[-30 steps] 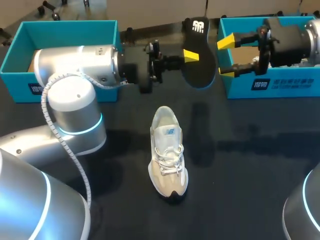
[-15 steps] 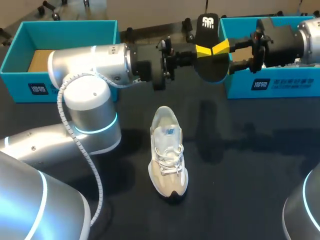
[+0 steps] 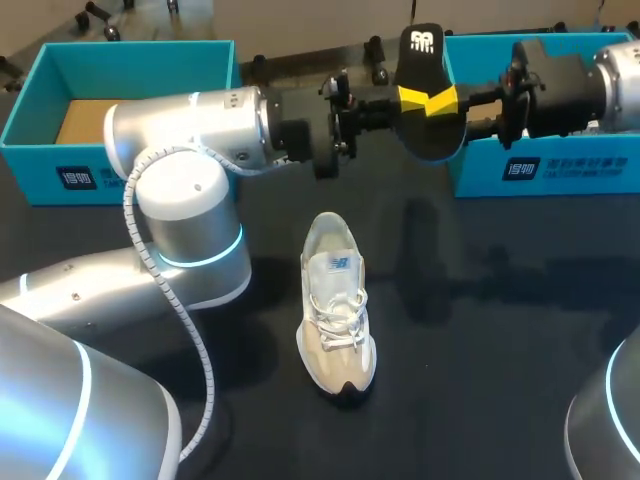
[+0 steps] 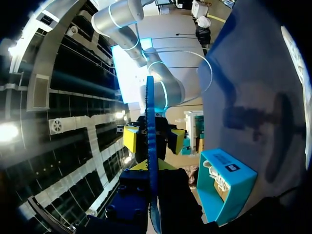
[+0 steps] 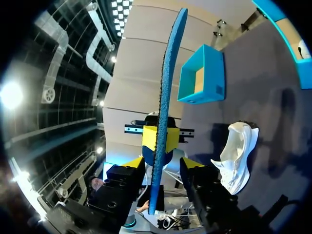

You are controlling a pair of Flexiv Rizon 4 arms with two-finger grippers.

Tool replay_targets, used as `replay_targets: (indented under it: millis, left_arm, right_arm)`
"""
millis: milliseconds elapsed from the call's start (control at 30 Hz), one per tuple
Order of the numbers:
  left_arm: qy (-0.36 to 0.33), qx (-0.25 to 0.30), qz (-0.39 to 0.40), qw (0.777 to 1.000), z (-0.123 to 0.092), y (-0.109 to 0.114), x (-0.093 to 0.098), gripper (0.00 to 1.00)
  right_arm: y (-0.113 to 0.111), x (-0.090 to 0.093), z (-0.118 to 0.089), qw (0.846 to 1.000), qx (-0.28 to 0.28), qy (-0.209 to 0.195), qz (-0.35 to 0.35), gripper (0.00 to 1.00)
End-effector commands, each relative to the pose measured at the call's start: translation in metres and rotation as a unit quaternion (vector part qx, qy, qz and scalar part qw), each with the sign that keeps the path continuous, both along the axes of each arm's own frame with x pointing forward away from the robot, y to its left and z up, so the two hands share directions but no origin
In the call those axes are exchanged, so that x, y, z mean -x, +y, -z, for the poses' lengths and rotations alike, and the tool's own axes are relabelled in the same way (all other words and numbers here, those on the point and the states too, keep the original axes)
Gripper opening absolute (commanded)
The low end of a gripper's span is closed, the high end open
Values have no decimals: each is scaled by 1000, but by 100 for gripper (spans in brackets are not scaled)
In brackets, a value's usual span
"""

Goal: Take the shoe out of the shoebox, open the shoe tongue, remove and reinsert the insole, then place the shoe into the shoebox

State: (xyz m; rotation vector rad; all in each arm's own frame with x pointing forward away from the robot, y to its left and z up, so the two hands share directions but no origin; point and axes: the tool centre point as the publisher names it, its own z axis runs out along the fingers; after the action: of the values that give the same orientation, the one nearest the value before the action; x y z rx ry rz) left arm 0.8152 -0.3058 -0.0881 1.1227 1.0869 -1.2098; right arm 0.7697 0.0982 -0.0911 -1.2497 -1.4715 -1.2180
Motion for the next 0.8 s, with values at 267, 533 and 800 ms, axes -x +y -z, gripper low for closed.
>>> replay_targets:
  millis: [267,533,800]
  left_arm:
    - [1,1,-3,1000,1,0,-1,0]
    - [9,8,-3,1000,0,0,0,0]
    - [10,19,2,1000,-8,7,0,100]
  right_arm:
    - [0,-2,1,1000,0,0,0,38]
    - [1,-2,3,1000,-1,3,-4,0]
    - [0,-3,5,1000,15,-12,1,0]
